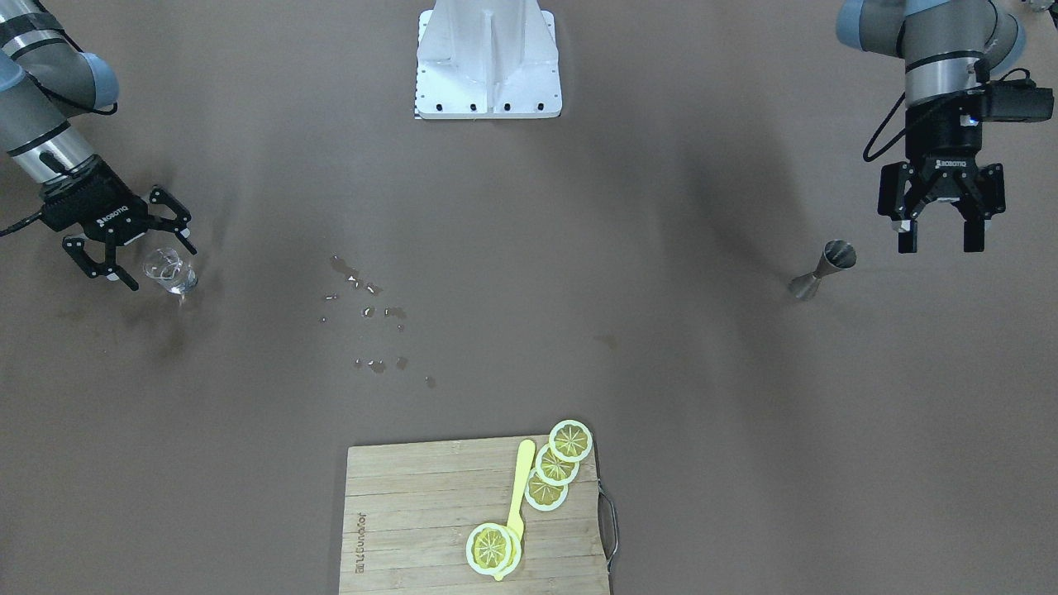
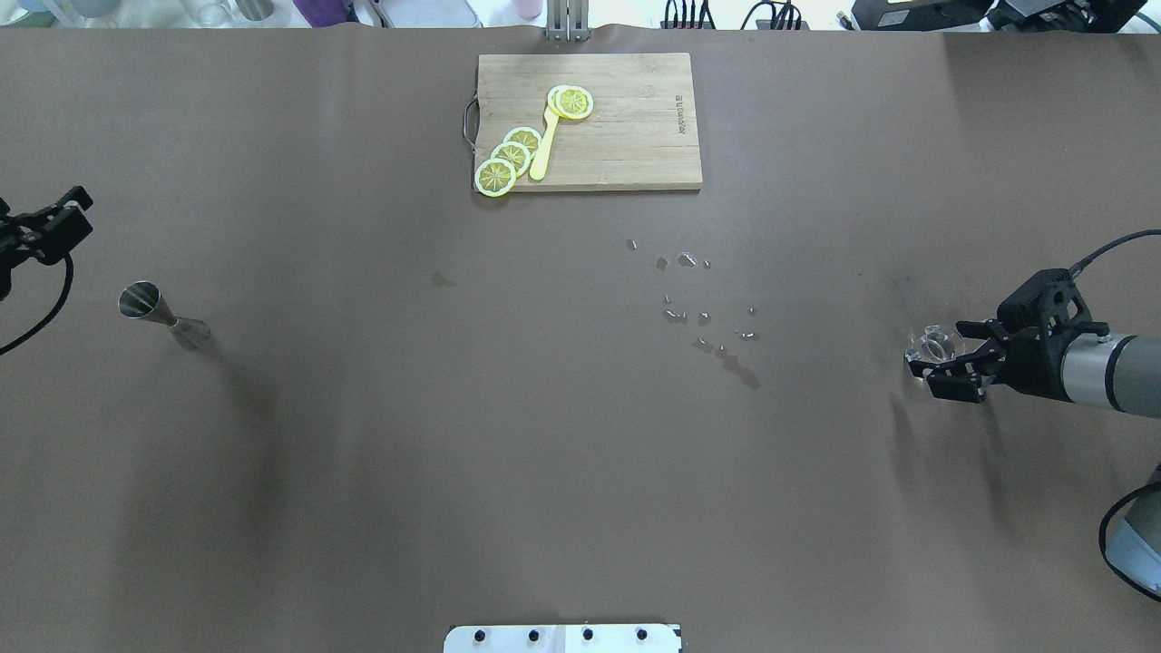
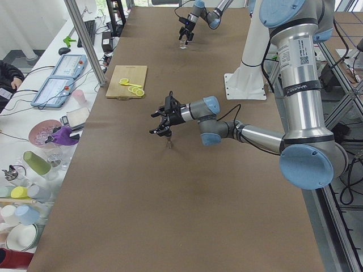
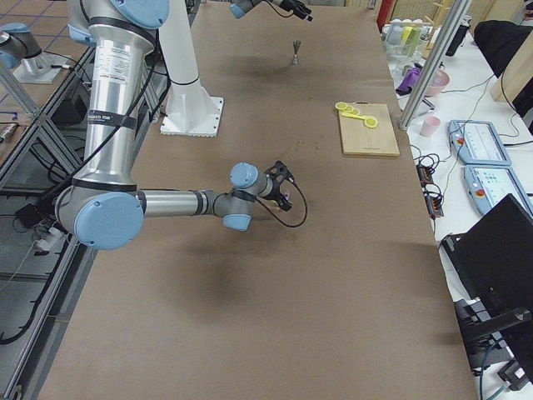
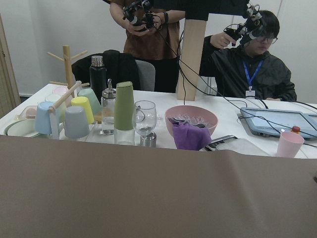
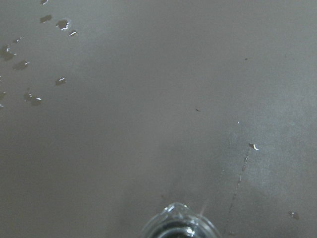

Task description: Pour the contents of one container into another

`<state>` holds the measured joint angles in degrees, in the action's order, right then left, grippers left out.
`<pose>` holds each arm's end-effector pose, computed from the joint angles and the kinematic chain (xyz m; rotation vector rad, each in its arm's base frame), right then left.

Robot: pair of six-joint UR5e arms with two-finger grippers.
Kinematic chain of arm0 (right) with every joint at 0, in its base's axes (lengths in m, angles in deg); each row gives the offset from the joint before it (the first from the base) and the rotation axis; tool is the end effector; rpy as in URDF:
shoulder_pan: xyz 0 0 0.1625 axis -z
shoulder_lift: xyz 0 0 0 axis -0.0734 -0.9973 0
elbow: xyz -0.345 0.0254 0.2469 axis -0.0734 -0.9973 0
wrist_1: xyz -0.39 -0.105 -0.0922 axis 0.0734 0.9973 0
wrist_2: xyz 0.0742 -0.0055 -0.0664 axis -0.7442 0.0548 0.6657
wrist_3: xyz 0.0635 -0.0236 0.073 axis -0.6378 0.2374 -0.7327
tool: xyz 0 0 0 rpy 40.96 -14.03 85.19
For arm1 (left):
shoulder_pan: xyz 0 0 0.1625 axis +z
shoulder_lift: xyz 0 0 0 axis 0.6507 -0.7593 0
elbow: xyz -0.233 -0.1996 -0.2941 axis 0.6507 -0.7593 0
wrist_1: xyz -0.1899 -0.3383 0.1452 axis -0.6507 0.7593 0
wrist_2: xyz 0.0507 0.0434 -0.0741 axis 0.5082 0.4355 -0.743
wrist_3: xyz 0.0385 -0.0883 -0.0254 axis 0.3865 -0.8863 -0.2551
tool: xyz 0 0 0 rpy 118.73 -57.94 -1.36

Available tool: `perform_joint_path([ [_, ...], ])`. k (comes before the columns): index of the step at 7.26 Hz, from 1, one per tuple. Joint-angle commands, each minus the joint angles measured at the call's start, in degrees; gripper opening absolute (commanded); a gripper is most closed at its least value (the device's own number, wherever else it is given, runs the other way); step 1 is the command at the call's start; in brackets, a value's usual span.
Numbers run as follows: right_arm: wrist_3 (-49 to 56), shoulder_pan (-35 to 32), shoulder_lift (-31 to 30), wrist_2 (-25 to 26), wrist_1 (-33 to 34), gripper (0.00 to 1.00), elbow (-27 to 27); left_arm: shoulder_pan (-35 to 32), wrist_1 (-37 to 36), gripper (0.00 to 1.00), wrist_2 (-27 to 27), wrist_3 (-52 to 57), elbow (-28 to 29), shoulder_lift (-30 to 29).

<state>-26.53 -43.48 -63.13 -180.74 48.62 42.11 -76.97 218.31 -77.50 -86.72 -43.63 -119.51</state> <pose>-0.2784 -0.3739 0.5761 0.7539 -0.9506 -0.3565 0.2072 -0.3889 0.4764 1.0623 0.7451 -0.5428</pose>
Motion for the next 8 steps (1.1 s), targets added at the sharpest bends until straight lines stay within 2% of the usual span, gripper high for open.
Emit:
perform_joint_path([
  [1,0.0,0.4,1.2,0.2,-0.2,1.00,-1.3,7.9,2.0,0.97,12.2,-1.6,0.3,1.4],
  [2,0.0,0.8,1.3,1.0,-0.4,1.00,-1.8,11.1,5.4,0.97,16.6,-1.3,2.2,1.5],
  [4,0.1,1.6,1.3,1.8,-0.7,1.00,-2.3,19.9,6.4,0.97,27.6,-1.3,3.2,1.5],
  [6,0.5,1.7,1.3,2.5,-0.7,0.98,-2.3,23.4,7.8,0.97,31.8,-1.6,4.3,2.5],
  [8,0.6,2.1,1.3,2.6,-0.7,0.90,-2.3,25.3,8.0,0.97,33.7,-2.9,5.0,3.4],
])
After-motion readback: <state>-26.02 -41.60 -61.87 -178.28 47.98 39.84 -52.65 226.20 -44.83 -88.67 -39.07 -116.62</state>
